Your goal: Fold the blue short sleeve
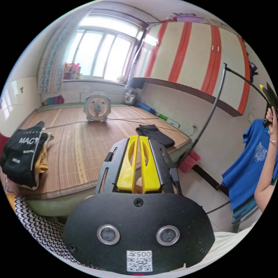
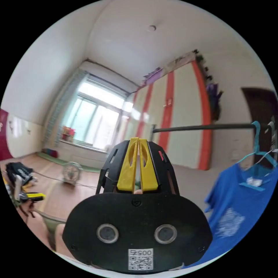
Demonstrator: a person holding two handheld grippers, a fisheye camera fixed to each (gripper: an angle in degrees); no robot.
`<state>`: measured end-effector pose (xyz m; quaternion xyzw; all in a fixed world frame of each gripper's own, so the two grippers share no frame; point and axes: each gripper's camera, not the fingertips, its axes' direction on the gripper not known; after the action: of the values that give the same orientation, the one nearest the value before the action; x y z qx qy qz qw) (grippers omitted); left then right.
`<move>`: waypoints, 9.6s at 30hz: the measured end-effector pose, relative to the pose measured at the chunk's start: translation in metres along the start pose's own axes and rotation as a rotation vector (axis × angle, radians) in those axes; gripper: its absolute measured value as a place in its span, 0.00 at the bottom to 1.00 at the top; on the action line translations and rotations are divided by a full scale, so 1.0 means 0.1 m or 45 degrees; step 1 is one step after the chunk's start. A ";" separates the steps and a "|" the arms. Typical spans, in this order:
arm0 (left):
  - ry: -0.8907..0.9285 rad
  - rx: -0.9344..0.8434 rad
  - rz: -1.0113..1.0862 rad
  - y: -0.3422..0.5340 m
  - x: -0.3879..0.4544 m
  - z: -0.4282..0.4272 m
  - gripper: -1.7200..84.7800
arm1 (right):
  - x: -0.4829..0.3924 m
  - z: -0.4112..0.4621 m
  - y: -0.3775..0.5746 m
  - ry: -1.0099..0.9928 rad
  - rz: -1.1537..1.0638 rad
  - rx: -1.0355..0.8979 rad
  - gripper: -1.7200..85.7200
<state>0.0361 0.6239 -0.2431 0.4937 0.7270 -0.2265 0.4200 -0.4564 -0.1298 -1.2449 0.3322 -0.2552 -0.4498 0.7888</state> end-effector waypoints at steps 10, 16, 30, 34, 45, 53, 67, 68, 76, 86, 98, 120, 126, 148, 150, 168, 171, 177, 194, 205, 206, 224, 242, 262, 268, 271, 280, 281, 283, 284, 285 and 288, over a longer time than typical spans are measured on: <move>0.269 -0.049 0.193 0.04 0.95 0.17 0.03 | 1.93 0.15 -1.05 0.609 -0.133 -0.432 0.09; 0.287 -0.098 0.100 0.08 0.81 0.25 0.03 | 2.32 0.35 -1.23 0.769 -0.399 -0.729 0.12; 0.238 -0.088 0.071 0.16 0.64 0.08 0.02 | 2.36 1.96 -0.66 0.921 -0.596 -1.232 0.02; 0.233 -0.064 0.018 0.20 0.51 0.01 0.01 | 2.21 1.98 -0.75 0.855 -0.577 -1.203 0.01; 0.235 -0.091 0.022 0.28 0.47 -0.03 0.01 | 1.16 1.59 -1.05 0.846 -0.660 -0.882 0.01; 0.222 -0.075 0.048 0.32 0.45 -0.21 0.01 | -0.26 1.10 -0.99 0.417 -0.711 -0.612 0.01; 0.013 0.129 0.019 0.46 0.15 -1.17 0.01 | -2.29 1.09 -0.08 -0.755 -0.460 -0.351 0.00; -0.021 0.136 0.014 0.50 0.12 -1.25 0.01 | -2.45 1.16 0.08 -0.864 -0.420 -0.362 0.00; -0.221 0.104 -0.060 0.75 -0.10 -1.54 0.01 | -3.82 1.53 1.63 -1.473 -0.279 -0.666 0.00; -0.324 -0.162 -0.201 1.15 -0.47 -1.13 0.01 | -4.96 0.97 3.79 -1.670 -0.263 -1.033 0.00; -0.306 -0.358 -0.235 1.29 -0.62 -0.62 0.01 | -5.11 0.48 5.02 -1.609 -0.376 -1.135 0.00; -0.403 0.097 -0.221 0.97 -0.45 -1.75 0.01 | -2.98 -0.09 3.97 -2.093 -0.077 -0.884 0.00; -0.427 0.025 -0.244 1.04 -0.50 -1.67 0.01 | -3.45 0.09 5.12 -1.753 -0.236 -1.214 0.00; -0.362 -0.358 -0.165 1.20 -0.40 -0.28 0.11 | -3.51 -0.15 5.97 -1.550 -0.325 -1.307 0.00; -0.362 -0.357 -0.171 1.23 -0.39 -0.25 0.11 | -3.43 -0.17 5.94 -1.566 -0.305 -1.317 0.00; -0.301 -0.331 -0.128 1.34 -0.20 -0.30 0.08 | -2.90 -0.30 5.52 -1.666 -0.224 -1.240 0.04; -0.289 -0.317 -0.125 1.33 -0.20 -0.31 0.07 | -2.75 -0.34 5.33 -1.661 -0.213 -1.162 0.04; -0.344 -0.295 -0.121 1.32 -0.18 -0.35 0.03 | -2.58 -0.42 4.98 -1.708 -0.240 -1.062 0.02; -0.703 -0.190 -0.172 1.24 -0.48 -0.61 0.01 | -1.53 -0.42 4.38 -1.910 -0.188 -0.956 0.00; -0.525 -0.357 -0.199 1.33 -0.54 -0.43 0.02 | -1.40 -0.10 4.44 -1.804 0.014 -1.035 0.00; -0.492 -0.381 -0.206 1.36 -0.53 -0.41 0.02 | -1.44 -0.11 4.43 -1.796 0.014 -1.024 0.00; 0.003 -0.052 0.245 0.76 0.63 -1.48 0.10 | -2.30 -0.46 4.42 -1.625 -0.234 -0.962 0.00; 0.053 0.035 0.048 0.39 0.25 -1.56 0.07 | -2.63 -0.69 4.54 -1.583 -0.300 -0.936 0.05; -0.140 0.100 -0.159 -0.47 -1.66 -2.50 0.06 | -3.70 -1.06 4.79 -1.983 -0.474 -1.171 0.06; -0.450 0.108 -0.128 -0.84 -2.20 -2.94 0.06 | -4.03 -1.18 4.77 -2.000 -0.538 -1.172 0.07; -0.626 0.127 -0.129 -1.04 -2.53 -3.13 0.04 | -4.15 -1.20 4.83 -1.987 -0.575 -1.189 0.07; -1.145 0.094 -0.209 -1.44 -3.67 -3.33 0.03 | -4.37 -1.06 5.05 -1.915 -0.553 -1.280 0.06; -1.184 0.081 -0.254 -1.46 -3.85 -3.31 0.03 | -4.39 -1.05 5.08 -1.905 -0.555 -1.290 0.06; -1.240 0.068 -0.303 -1.48 -4.08 -3.28 0.03 | -4.41 -1.04 5.12 -1.893 -0.564 -1.303 0.06; -1.246 0.062 -0.355 -1.48 -4.22 -3.26 0.03 | -4.42 -1.03 5.15 -1.885 -0.568 -1.309 0.06; -1.237 0.057 -0.385 -1.49 -4.29 -3.25 0.03 | -4.44 -1.02 5.18 -1.879 -0.574 -1.315 0.06; -1.237 0.024 -0.436 -1.52 -4.51 -3.15 0.03 | -4.48 -0.98 5.28 -1.848 -0.583 -1.350 0.06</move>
<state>-0.1522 0.5580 0.2915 0.2090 0.5162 -0.5020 0.6617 -0.3111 0.4905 -0.9573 -0.3928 -0.3756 -0.7503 0.3765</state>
